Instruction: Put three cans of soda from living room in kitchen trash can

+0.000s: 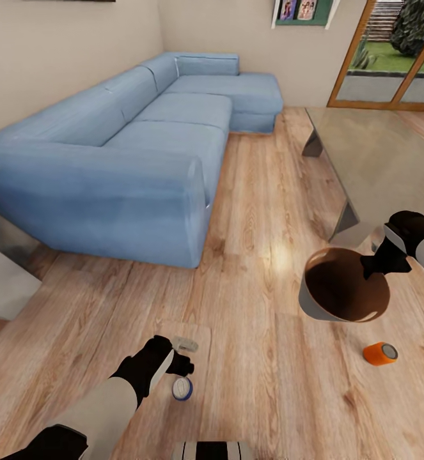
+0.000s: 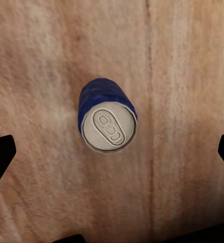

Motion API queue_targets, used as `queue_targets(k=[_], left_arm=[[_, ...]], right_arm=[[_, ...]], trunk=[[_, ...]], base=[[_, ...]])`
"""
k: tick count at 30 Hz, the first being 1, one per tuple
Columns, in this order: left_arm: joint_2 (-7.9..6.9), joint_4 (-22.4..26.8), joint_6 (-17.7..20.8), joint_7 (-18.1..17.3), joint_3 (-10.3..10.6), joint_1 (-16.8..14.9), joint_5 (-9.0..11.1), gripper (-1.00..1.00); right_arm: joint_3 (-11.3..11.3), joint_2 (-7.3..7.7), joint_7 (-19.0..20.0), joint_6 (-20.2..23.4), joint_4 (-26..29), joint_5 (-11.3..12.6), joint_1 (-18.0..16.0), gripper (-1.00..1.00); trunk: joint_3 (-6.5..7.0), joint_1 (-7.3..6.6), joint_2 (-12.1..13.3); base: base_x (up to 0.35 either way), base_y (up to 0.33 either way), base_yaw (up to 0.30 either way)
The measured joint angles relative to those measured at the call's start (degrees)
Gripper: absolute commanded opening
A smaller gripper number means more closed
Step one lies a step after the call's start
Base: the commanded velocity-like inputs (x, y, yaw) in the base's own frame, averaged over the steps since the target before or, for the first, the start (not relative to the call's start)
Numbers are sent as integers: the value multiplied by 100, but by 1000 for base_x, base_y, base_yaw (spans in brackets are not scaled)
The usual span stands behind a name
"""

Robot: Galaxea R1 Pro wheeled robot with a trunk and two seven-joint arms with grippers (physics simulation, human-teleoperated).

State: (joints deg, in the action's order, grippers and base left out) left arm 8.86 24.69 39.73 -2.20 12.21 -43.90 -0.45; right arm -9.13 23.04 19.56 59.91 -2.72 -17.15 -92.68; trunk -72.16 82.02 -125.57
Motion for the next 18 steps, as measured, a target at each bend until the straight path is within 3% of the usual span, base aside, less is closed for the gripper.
queue_targets(k=[18], left_arm=[[0,-11,16,6,1,-3,-25,100]], right_arm=[[30,-15,0,4,1,34,2,-100]], trunk=[[-481,395,-722]], base=[[0,0,0]])
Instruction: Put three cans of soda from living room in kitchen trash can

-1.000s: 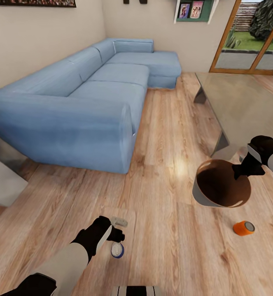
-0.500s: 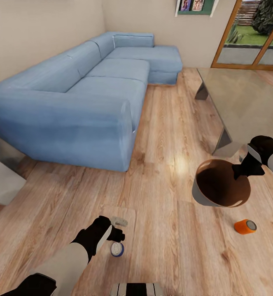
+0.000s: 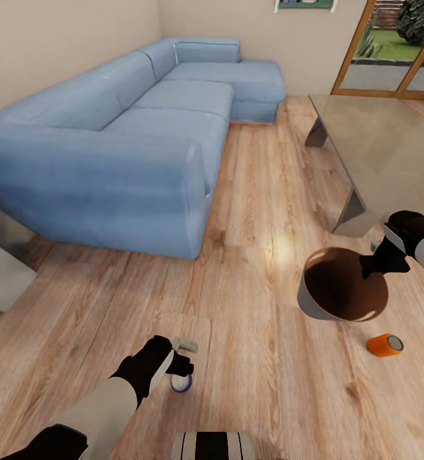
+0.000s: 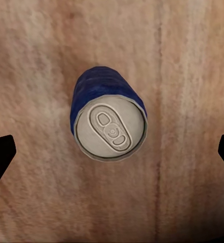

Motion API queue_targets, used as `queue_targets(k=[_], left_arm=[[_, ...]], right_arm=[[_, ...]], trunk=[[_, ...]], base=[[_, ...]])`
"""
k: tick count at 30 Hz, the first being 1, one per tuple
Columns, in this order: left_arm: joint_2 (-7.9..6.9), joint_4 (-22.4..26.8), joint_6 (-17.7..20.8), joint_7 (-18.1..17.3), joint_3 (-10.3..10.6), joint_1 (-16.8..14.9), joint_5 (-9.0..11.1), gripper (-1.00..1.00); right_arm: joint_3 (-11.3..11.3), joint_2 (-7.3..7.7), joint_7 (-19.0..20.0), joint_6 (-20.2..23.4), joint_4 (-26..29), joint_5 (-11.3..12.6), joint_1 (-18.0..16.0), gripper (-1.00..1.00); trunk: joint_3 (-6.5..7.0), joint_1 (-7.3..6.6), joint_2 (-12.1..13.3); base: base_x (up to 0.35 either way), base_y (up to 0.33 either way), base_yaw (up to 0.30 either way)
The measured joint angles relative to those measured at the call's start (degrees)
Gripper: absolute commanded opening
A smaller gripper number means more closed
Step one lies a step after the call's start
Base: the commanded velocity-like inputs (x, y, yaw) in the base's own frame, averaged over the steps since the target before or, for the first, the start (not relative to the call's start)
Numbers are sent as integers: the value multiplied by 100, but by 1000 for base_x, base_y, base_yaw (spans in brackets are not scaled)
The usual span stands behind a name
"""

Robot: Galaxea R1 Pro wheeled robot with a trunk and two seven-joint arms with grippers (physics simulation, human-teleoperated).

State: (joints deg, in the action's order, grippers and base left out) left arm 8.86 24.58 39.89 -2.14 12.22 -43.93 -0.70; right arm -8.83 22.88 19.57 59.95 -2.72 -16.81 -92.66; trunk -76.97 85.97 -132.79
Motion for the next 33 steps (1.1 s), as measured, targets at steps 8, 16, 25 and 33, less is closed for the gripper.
queue_targets(k=[8,16,25,33], left_arm=[[1,3,-7,-6,-1,1,0,100],[1,4,-7,-6,-5,0,0,100],[2,3,-8,-6,-6,1,0,100],[2,3,-8,-6,-5,2,0,100]], right_arm=[[-12,13,7,-6,0,-34,-78,-100],[-1162,2,1341,4,-15,-20,-574,-100],[-2285,10,2476,-47,7,-141,-784,-100],[-2227,12,2512,-19,8,-69,-802,-100]], trunk=[[-32,-1,-2],[-35,-1,-2],[-35,-1,-2],[-163,132,-241]], base=[[0,0,0],[0,0,0],[0,0,0],[0,0,0]])
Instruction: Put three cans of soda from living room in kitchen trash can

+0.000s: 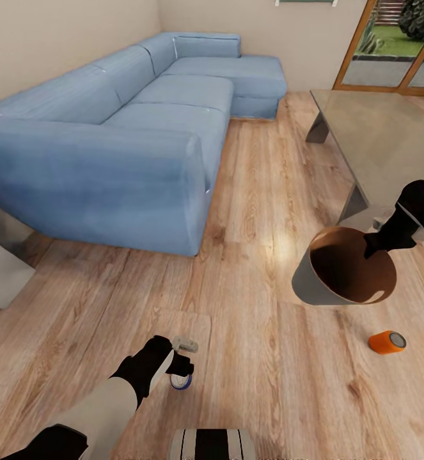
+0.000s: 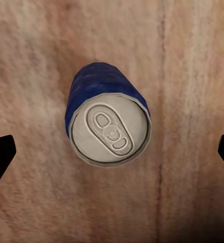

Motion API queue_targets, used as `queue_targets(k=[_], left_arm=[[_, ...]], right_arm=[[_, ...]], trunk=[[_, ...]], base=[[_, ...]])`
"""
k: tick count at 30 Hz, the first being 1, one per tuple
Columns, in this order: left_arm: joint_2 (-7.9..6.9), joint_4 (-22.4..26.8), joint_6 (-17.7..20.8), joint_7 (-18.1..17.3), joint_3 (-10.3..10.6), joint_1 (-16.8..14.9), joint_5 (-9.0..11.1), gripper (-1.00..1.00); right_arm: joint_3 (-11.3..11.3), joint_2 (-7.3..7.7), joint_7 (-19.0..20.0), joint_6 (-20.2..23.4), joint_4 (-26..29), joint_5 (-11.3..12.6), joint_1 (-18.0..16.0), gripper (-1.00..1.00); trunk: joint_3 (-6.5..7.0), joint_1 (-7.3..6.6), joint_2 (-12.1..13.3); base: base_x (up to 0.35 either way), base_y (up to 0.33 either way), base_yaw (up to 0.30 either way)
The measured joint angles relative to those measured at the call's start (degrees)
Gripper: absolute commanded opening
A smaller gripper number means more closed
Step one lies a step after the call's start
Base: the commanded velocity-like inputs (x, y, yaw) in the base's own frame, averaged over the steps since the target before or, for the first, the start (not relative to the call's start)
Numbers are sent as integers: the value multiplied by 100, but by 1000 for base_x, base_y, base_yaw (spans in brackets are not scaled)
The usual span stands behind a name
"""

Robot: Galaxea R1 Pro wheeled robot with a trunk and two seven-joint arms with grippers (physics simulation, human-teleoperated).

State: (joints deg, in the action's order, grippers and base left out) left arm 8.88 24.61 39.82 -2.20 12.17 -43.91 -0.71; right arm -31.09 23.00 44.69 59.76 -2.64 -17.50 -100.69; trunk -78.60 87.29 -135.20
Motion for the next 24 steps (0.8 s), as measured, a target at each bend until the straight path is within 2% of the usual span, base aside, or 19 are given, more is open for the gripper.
queue_targets(k=[3,8,11,15,20,24], left_arm=[[0,0,0,0,2,-3,0,100],[0,0,0,0,1,-4,0,100],[0,0,0,0,0,-4,0,100],[0,0,0,0,0,1,0,100],[0,0,0,0,1,-2,0,100],[0,0,0,0,2,-2,0,100]], right_arm=[[-79,-3,1,-19,-1,-60,0,-100],[2,-4,2,9,1,18,0,-100],[-49,-4,2,5,0,7,1,-100],[-159,-3,2,-15,-1,-52,6,-100],[-83,-5,4,9,3,18,7,-100],[-125,-4,4,-2,1,-11,8,-100]], trunk=[[-78,66,-120],[-211,176,-321],[-292,242,-441],[-328,242,-443],[-368,242,-443],[-467,330,-602]], base=[[0,0,0],[0,0,0],[0,0,0],[0,0,0],[0,0,0],[0,0,0]])
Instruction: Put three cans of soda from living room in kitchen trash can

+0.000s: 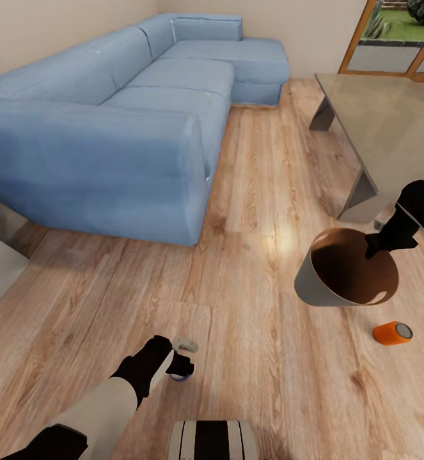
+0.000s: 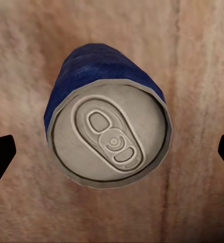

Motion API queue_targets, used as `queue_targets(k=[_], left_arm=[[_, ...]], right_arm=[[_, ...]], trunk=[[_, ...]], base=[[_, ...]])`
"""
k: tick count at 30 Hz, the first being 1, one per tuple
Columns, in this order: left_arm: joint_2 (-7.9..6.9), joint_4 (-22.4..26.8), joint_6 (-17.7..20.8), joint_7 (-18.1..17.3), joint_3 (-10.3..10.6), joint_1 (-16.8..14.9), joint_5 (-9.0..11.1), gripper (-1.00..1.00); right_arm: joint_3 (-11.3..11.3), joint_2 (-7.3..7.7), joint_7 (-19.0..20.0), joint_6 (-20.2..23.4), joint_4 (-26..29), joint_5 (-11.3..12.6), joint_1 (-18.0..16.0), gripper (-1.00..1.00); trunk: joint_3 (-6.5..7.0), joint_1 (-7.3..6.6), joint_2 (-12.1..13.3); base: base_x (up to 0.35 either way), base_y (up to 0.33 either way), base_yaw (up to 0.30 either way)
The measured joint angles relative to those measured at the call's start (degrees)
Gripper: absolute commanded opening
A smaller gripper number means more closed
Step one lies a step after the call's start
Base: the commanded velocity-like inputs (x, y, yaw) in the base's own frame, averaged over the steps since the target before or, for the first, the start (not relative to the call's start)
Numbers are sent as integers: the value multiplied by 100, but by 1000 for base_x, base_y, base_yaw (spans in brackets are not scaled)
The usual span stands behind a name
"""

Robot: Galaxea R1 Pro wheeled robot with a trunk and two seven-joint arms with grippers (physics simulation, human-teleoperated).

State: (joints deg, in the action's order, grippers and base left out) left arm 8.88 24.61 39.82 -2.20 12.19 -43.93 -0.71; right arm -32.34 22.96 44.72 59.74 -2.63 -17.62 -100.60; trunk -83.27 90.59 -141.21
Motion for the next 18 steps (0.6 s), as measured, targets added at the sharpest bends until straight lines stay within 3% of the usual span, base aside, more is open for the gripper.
queue_targets(k=[18], left_arm=[[-8,9,1,-11,0,2,24,100]], right_arm=[[-18,8,-1,10,3,31,5,-100]], trunk=[[-151,44,-82]], base=[[33,5,0]])
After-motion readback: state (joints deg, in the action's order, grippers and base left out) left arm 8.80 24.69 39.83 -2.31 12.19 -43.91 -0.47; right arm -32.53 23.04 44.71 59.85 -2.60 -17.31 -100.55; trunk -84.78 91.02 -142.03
